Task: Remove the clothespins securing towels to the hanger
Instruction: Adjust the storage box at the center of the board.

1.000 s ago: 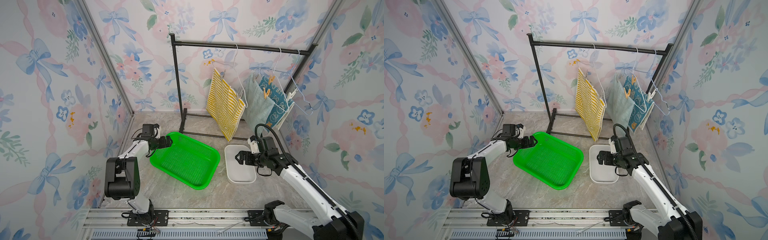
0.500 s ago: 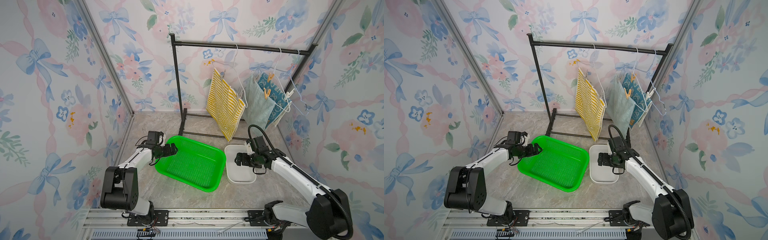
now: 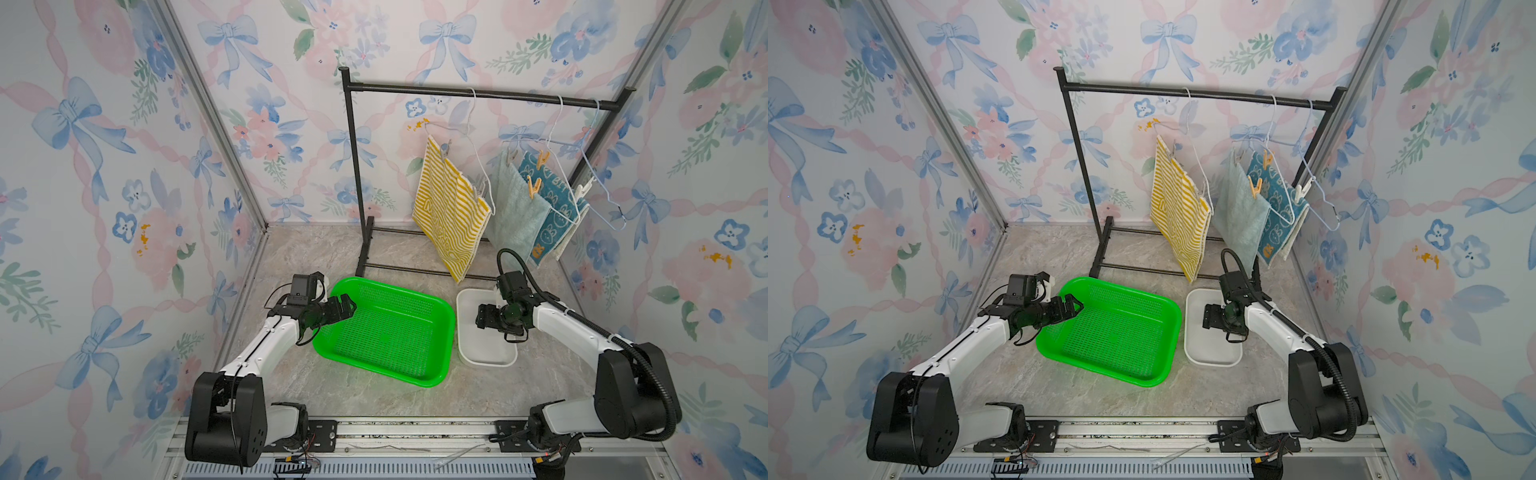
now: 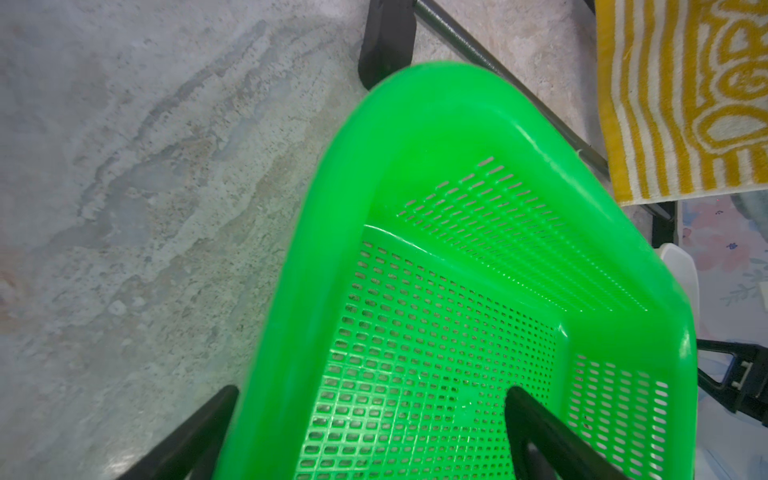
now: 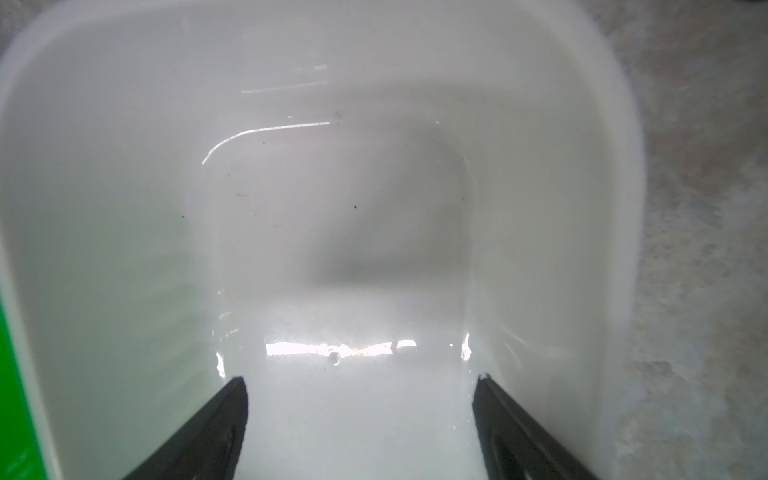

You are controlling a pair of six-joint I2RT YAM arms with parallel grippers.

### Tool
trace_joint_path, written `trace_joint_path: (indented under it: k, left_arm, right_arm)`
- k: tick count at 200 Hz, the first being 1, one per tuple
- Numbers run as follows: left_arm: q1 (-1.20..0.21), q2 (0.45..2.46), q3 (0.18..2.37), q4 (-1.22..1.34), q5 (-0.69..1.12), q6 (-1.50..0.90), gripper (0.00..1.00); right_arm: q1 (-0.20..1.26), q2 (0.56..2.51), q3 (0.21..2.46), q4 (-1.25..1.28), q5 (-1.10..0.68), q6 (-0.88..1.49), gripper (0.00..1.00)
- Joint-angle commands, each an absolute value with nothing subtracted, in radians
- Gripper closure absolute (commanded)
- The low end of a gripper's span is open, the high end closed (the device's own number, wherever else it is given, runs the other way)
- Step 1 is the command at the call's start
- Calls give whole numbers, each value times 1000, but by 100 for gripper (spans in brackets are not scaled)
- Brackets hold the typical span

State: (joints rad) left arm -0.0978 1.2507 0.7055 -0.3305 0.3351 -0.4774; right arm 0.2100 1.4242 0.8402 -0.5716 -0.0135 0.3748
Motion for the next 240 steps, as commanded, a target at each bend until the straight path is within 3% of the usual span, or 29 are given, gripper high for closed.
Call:
trace_joint_path:
  k: [1,55,121,186,240]
  left_arm:
    - [-96,1194,694,-366,231,-492,2]
    - [-69,1085,727,-376,89,-481,2]
    - [-70,1074,886,-371,190,-362,2]
    - [-119,1131,961,-312,258,-288,2]
    - [-216,1183,1006,-250,194,-138,2]
  right_arm:
    - [184,1427,864,-599,24,358,14]
    - [116,1390,842,-640,74,316,13]
    - [82,1332,852,-669,58,299,12]
    - [253,1142,962,-780,52,301,11]
    - [358,1069,1218,-912,35,331,10]
